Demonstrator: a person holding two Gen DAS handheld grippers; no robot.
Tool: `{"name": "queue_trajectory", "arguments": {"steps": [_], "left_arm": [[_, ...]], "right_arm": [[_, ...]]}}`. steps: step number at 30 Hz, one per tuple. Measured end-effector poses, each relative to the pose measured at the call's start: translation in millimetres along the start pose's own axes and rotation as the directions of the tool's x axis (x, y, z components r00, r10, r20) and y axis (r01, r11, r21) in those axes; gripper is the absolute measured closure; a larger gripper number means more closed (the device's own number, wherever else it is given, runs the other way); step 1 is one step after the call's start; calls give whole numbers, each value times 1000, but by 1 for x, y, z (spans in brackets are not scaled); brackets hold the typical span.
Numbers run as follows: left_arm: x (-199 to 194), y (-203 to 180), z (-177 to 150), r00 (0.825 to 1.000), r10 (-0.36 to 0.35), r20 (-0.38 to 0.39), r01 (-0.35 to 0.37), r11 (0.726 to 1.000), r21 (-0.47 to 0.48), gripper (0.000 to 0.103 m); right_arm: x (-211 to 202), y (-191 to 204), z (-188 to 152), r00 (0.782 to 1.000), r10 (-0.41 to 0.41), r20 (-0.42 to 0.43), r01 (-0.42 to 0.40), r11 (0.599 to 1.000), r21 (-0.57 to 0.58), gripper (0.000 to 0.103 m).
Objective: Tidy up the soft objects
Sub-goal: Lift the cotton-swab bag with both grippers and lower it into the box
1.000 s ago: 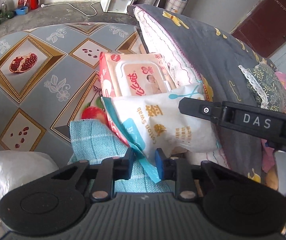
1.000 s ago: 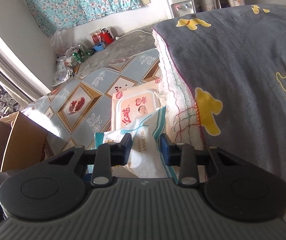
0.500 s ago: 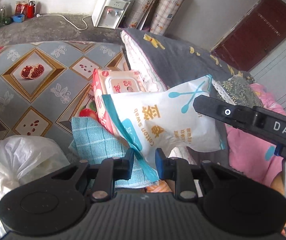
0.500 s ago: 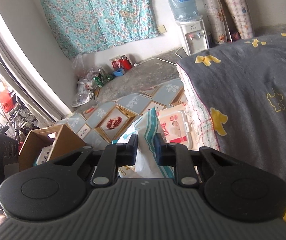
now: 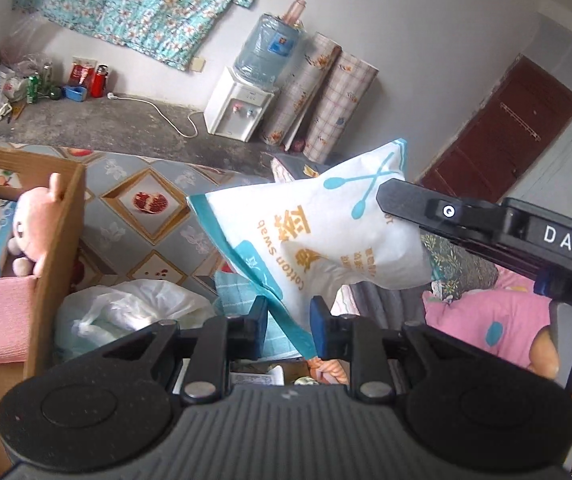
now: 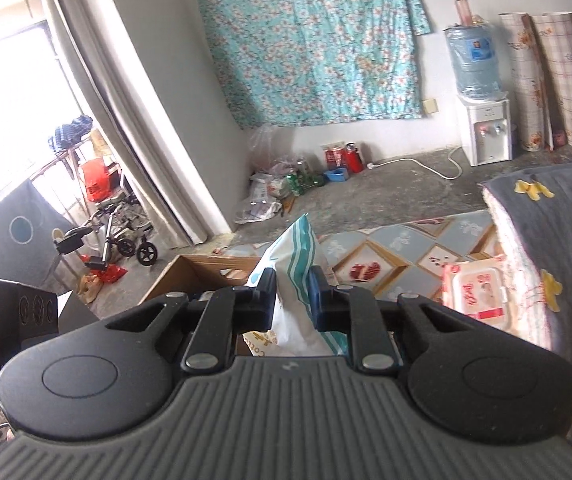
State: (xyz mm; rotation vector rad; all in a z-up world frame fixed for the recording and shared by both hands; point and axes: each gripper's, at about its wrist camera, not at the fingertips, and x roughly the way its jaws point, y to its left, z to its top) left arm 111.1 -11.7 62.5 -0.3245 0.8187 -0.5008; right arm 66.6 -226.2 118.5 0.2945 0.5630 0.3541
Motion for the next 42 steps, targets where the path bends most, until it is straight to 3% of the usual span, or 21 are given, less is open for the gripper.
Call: {"name": "queue_trajectory", "arguments": {"steps": [4,6,11,15,19,23,26,27,28,30,34,36,38,42], "left_arm": [[-46,39,-8,996,45,81,-40,997,-62,83],[-67,60,-13,991,72,115,-60,993,-102,84],[-91,116,-23,978,162,135,-131,968,-215,85],[-91,168,-30,968,227,102,-184,928,-323,85],[-99,208,-37,943,319,94,-264,890,-372,86],[-117,227,-47,920,375,111,-312,875,-369,74],[-131,232,-53,901,417,120,-352,865,-357,62],[-137,233,-55,894,430,126,-364,861,-356,59],[-143,235,-57,885,444,137,-375,857,-354,57],[-157,236,-62,867,471,161,-396,849,-350,54],[-186,239,-70,822,525,220,-437,830,-347,42],[-200,242,-73,799,552,240,-454,815,-360,39],[-211,246,-76,783,568,253,-460,803,-379,37],[-227,259,-84,760,597,258,-468,777,-420,36]], "right_arm": [[38,64,1,991,117,-72,-120,992,-39,90],[65,94,-2,974,181,-137,-188,981,-43,97],[143,168,-14,927,249,-282,-278,958,-70,98],[206,207,-31,893,245,-378,-292,954,-71,98],[244,217,-43,868,231,-440,-286,956,-62,96],[267,210,-51,843,194,-502,-268,960,-78,93],[280,214,-60,809,154,-567,-274,952,-133,72],[283,217,-62,801,138,-582,-278,947,-158,60],[289,220,-67,789,118,-603,-290,937,-195,48],[298,230,-74,762,92,-640,-319,915,-247,37],[323,245,-95,689,47,-723,-386,868,-311,29],[334,253,-109,673,19,-740,-423,830,-363,23],[346,263,-125,643,-11,-766,-466,788,-402,22],[375,279,-163,547,-86,-833,-539,725,-429,22]]}}
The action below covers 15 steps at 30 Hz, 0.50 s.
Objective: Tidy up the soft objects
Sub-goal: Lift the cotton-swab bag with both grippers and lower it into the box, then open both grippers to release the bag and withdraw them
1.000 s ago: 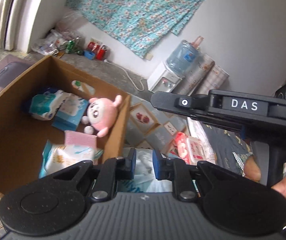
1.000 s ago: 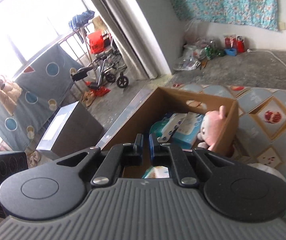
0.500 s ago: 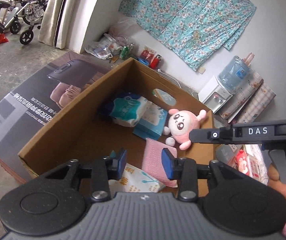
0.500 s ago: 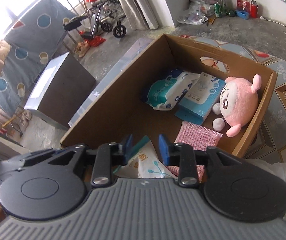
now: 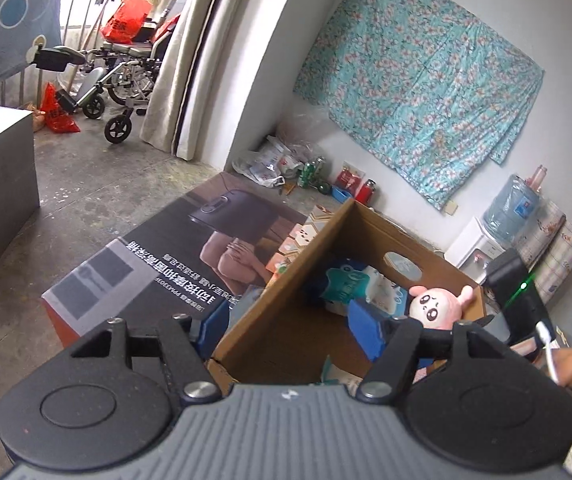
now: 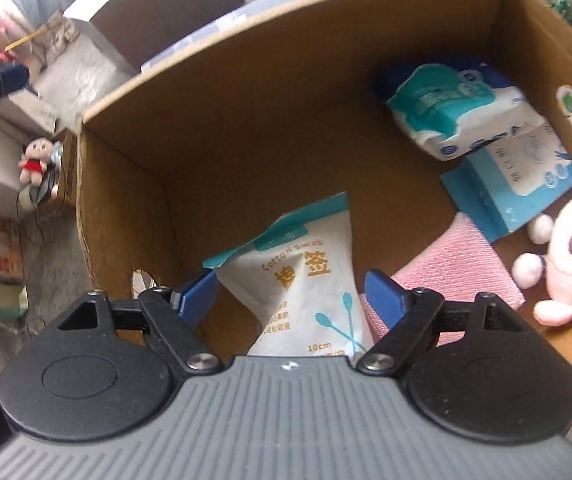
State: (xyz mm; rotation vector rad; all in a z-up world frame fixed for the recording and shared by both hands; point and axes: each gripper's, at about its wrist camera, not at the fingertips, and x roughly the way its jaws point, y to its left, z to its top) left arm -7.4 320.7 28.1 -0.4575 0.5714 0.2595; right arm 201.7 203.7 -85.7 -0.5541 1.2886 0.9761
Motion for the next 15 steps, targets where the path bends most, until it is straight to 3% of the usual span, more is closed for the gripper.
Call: {"name": "queue_trajectory", "arguments": {"steps": [4,6,7,8,9,10,13,15], "left_arm": [[0,16,1,1000,10,-3,-10,999,-34,36],[1,22,1,1000,14,-5,-14,999,-51,36],[1,26,1,1000,14,-7,-14,998,-57,36],[2,28,0,1000,13,-11,-14,998,-63,36],[3,31,0,1000,12,-15,-13,998,-68,36],[4,33,0,1000,11,-17,-12,997,-70,36],[5,36,-1,1000,8,-25,-10,997,-74,36],[5,37,-3,1000,4,-25,-6,997,-78,36]], "right_arm": [[38,7,10,992,-76,-103,75,997,-12,20],[48,4,12,988,-84,-127,89,995,34,26],[52,1,12,988,-69,-137,79,995,67,34],[51,2,12,989,-78,-123,88,993,78,38],[47,3,13,990,-87,-106,96,992,84,51],[42,0,14,993,-73,-92,84,988,126,57],[25,-16,17,998,-47,-28,53,961,272,62],[12,-32,20,998,-33,44,14,922,386,62]]}}
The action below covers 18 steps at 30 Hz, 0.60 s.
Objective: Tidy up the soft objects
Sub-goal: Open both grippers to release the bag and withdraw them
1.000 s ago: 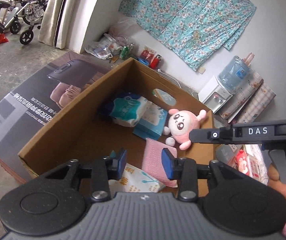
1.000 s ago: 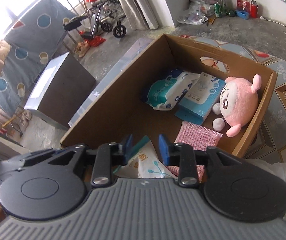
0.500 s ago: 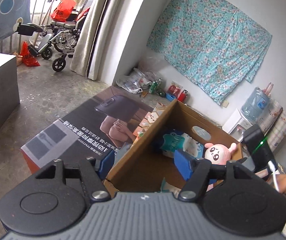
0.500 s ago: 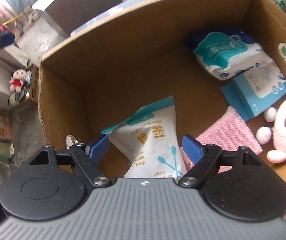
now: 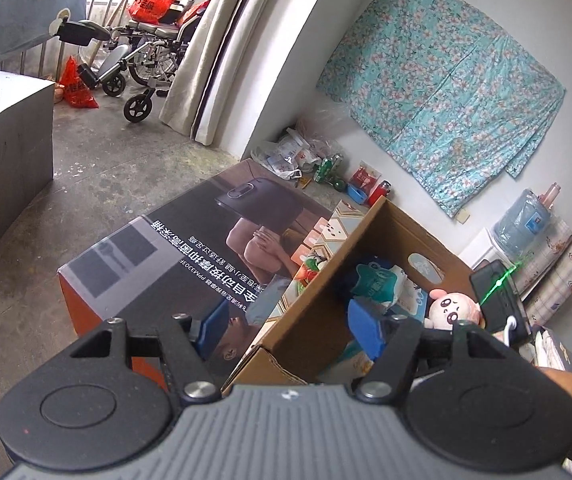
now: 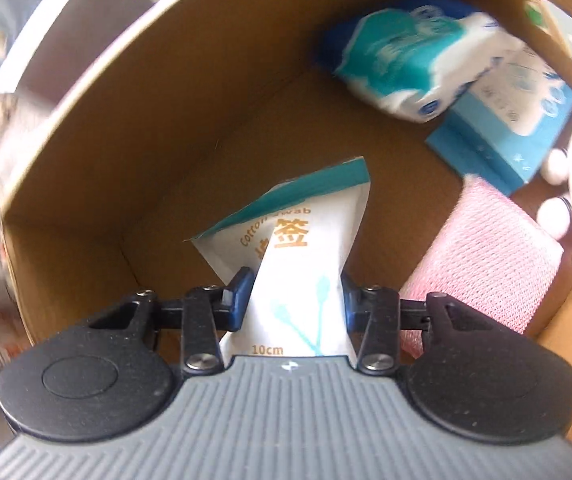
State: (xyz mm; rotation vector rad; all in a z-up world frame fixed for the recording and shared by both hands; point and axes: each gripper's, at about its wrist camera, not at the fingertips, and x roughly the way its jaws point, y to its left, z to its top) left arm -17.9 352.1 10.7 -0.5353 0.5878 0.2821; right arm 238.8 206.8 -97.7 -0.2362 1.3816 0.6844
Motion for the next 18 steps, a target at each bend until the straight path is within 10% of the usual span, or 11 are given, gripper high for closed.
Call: {"name": "queue_trajectory", "arguments": {"steps": [6,14,18], "left_arm": [[1,2,-5,1000,-7,-8,6,1000,-8,36],[3,3,-7,1000,-19,-15,18,1000,-14,36],[5,1,-7,999,-27,-18,27,1000,-8,36]], "right_arm": [[-14,-53,17,985,115,129,-154,926,344,62],[-33,-97,-6,985,-5,174,-96,819,565,62],[-49,-107,-14,981,14,192,-132,775,619,36]]}}
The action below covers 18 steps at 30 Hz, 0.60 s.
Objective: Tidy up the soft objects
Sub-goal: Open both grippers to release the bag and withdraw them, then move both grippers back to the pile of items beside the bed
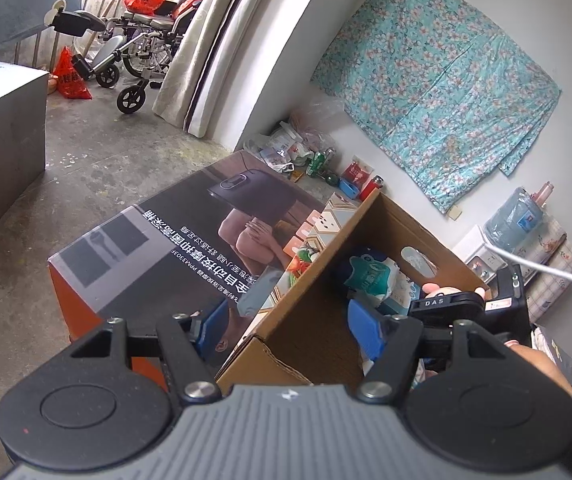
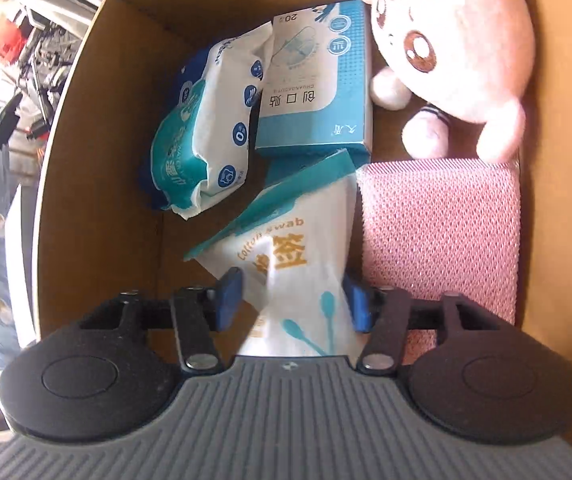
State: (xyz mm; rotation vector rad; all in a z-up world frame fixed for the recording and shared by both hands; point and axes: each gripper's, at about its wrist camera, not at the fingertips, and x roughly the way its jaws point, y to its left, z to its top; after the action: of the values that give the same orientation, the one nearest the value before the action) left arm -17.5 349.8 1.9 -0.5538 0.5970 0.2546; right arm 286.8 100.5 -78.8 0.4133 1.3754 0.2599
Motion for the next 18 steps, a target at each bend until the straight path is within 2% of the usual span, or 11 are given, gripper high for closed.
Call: {"name": "queue_trajectory", "arguments": {"steps": [1,4,9,14,18], "left_arm": [[0,-1,0,1000,-1,-1,1,1000,3,36],[2,-3,-2,1000,-6,-5,6,1000,7,36],[1,-3,-2,1000,-10,2,10,1000,9,36],[-5,-9,-2,1000,-10,24,9,999,43,33],[-12,-20,-4,999,-25,43,22,996,83,29]], "right_arm": [[-7,-2,-2,1000,7,12,-7,1000,5,30],[-25,11,-22,999,-5,45,6,999,-32,21],[-62,25,-36,998,5,66,0,998,-71,21],[-96,27,-59,992,94,81,-84,990,-111,21],[-141,29,-80,981,151,120,-126,972,-197,21]]}}
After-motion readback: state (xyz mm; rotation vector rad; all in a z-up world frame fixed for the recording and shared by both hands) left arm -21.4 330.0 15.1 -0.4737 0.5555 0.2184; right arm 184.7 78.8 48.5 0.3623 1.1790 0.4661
